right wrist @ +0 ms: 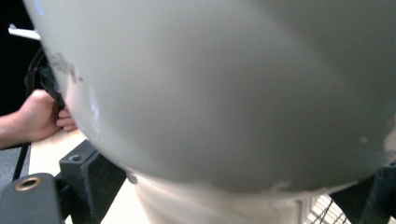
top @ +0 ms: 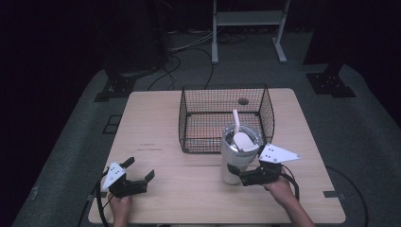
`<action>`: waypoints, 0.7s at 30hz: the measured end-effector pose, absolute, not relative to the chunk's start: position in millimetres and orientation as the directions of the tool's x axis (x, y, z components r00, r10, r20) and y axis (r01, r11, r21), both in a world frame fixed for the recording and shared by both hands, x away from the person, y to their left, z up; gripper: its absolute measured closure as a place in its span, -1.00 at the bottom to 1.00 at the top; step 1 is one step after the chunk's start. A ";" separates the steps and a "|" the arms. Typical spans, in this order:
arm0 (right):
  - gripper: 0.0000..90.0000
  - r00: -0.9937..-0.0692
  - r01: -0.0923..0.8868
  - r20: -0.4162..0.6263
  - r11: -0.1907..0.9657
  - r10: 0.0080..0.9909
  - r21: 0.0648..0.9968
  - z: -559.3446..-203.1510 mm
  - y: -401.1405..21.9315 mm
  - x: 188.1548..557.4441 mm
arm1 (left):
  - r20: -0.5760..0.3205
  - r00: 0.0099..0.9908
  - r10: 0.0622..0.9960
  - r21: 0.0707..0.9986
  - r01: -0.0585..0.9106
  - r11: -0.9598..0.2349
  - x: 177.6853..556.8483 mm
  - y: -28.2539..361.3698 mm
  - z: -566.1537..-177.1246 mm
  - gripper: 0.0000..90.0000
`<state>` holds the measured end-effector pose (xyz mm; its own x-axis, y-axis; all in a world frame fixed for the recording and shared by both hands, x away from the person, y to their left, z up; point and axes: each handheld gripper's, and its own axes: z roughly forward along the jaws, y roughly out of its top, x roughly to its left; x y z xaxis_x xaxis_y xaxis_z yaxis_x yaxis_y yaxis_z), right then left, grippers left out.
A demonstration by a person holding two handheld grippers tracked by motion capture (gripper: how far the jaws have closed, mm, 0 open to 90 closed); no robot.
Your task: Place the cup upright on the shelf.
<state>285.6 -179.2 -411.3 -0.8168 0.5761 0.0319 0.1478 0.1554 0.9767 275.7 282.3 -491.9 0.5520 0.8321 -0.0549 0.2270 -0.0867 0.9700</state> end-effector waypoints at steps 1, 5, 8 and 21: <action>-0.80 -0.817 0.151 0.036 0.152 0.576 0.977 -409.4 -178.7 285.7 | -0.055 0.552 0.832 0.970 0.227 -0.087 275.7 282.4 -491.9 -1.00; -0.80 -0.816 0.136 0.021 0.156 0.577 0.978 -400.7 -177.0 287.3 | -0.053 0.551 0.833 0.970 0.227 -0.088 275.3 282.5 -491.7 -1.00; -0.80 -0.820 0.127 0.016 0.155 0.572 0.980 -394.3 -176.0 290.0 | -0.054 0.551 0.833 0.970 0.228 -0.088 275.5 282.5 -491.7 -1.00; -0.80 -0.830 0.106 -0.005 0.167 0.557 0.980 -369.8 -169.6 302.3 | -0.056 0.552 0.832 0.970 0.226 -0.085 275.7 282.6 -491.8 -1.00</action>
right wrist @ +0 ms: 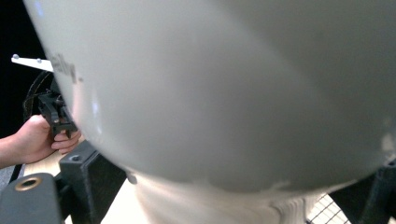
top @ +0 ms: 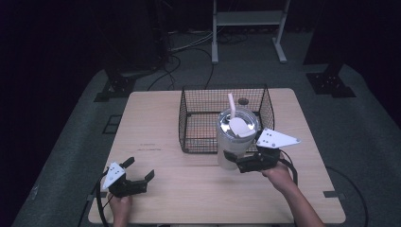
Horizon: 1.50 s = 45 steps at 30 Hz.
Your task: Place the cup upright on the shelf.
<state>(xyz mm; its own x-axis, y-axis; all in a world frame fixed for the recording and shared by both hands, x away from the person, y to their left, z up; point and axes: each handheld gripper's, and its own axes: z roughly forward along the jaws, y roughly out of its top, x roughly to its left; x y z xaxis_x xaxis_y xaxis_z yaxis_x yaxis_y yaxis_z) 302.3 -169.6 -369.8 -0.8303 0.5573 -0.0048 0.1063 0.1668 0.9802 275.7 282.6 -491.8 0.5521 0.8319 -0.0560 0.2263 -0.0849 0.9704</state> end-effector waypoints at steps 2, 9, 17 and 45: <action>-0.80 -0.833 0.100 -0.013 0.172 0.553 0.980 -365.4 -168.0 305.3 | -0.056 0.552 0.832 0.970 0.227 -0.085 275.7 282.6 -491.8 -1.00; -0.80 -0.840 0.093 -0.010 0.162 0.542 0.982 -351.8 -161.1 319.9 | -0.055 0.553 0.831 0.971 0.225 -0.086 275.9 282.8 -491.9 -1.00; -0.80 -0.837 0.076 -0.024 0.160 0.546 0.984 -336.6 -153.7 335.4 | -0.056 0.553 0.831 0.970 0.227 -0.086 275.8 282.9 -491.9 -1.00; -0.80 -0.817 0.078 -0.050 0.196 0.575 0.977 -320.8 -112.2 417.9 | -0.063 0.553 0.831 0.970 0.228 -0.078 275.4 283.7 -492.0 -1.00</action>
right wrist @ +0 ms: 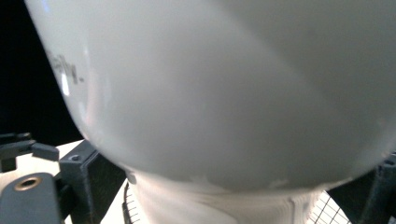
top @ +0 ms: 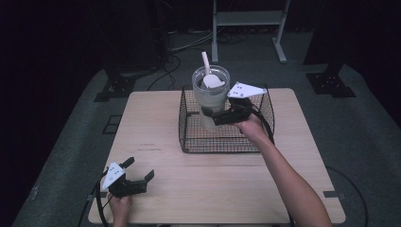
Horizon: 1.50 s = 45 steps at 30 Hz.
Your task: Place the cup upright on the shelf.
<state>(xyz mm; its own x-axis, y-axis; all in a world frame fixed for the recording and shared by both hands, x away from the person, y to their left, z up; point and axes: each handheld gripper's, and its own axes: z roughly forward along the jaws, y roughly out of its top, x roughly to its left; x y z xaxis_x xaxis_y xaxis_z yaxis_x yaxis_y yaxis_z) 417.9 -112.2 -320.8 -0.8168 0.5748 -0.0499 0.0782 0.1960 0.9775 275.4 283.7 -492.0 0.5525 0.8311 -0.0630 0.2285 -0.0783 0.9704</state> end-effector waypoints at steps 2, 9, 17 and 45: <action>-0.80 -0.816 0.077 -0.050 0.195 0.576 0.978 -320.7 -109.8 425.4 | -0.061 0.553 0.831 0.970 0.228 -0.080 275.6 284.0 -491.9 -1.00; -0.80 -0.805 0.086 -0.055 0.209 0.591 0.974 -321.3 -100.8 446.1 | -0.063 0.552 0.831 0.971 0.228 -0.078 275.6 284.8 -491.9 -1.00; -0.80 -0.808 0.102 -0.041 0.208 0.587 0.973 -326.4 -89.6 465.1 | -0.066 0.553 0.831 0.971 0.228 -0.074 275.6 285.0 -491.8 -1.00; -0.80 -0.839 0.163 0.000 0.250 0.545 0.955 -379.7 -74.2 501.8 | -0.070 0.556 0.828 0.972 0.225 -0.069 276.1 285.3 -492.0 -1.00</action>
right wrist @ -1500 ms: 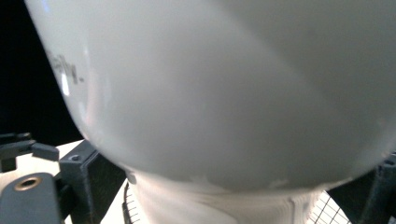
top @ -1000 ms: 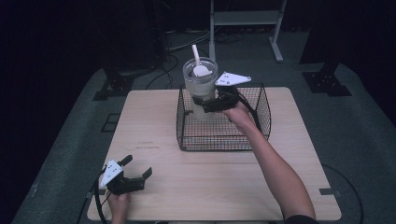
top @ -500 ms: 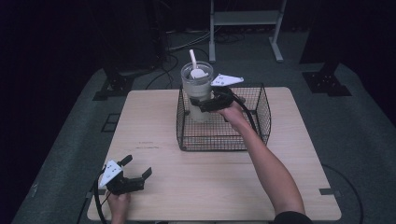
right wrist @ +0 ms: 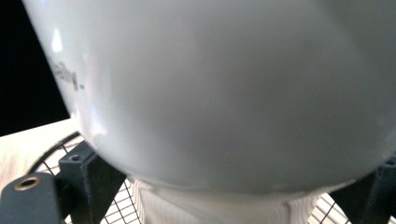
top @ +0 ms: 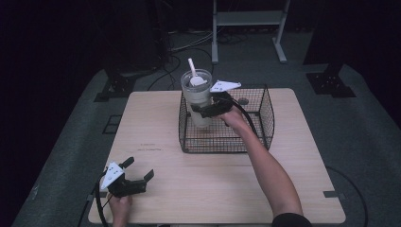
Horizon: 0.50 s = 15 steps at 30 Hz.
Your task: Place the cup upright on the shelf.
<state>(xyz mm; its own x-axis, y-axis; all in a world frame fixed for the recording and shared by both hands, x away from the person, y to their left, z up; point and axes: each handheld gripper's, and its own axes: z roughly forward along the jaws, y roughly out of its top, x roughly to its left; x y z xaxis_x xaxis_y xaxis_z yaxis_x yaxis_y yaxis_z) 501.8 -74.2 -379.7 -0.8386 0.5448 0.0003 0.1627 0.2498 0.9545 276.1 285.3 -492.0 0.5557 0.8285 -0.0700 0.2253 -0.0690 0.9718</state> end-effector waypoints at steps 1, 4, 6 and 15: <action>-0.80 -0.841 0.170 0.007 0.253 0.541 0.953 -382.4 -74.1 503.1 | -0.071 0.555 0.829 0.972 0.226 -0.068 276.2 285.3 -491.9 -1.00; -0.80 -0.841 0.188 0.011 0.274 0.541 0.943 -388.3 -72.8 505.7 | -0.075 0.554 0.829 0.972 0.227 -0.064 276.4 285.7 -491.9 -1.00; -0.80 -0.839 0.196 0.011 0.283 0.544 0.939 -392.1 -72.0 507.1 | -0.078 0.554 0.829 0.972 0.228 -0.061 276.3 285.9 -491.9 -1.00; -0.80 -0.836 0.245 0.039 0.308 0.547 0.919 -406.5 -74.2 515.1 | -0.078 0.554 0.829 0.972 0.226 -0.059 276.7 286.7 -491.9 -1.00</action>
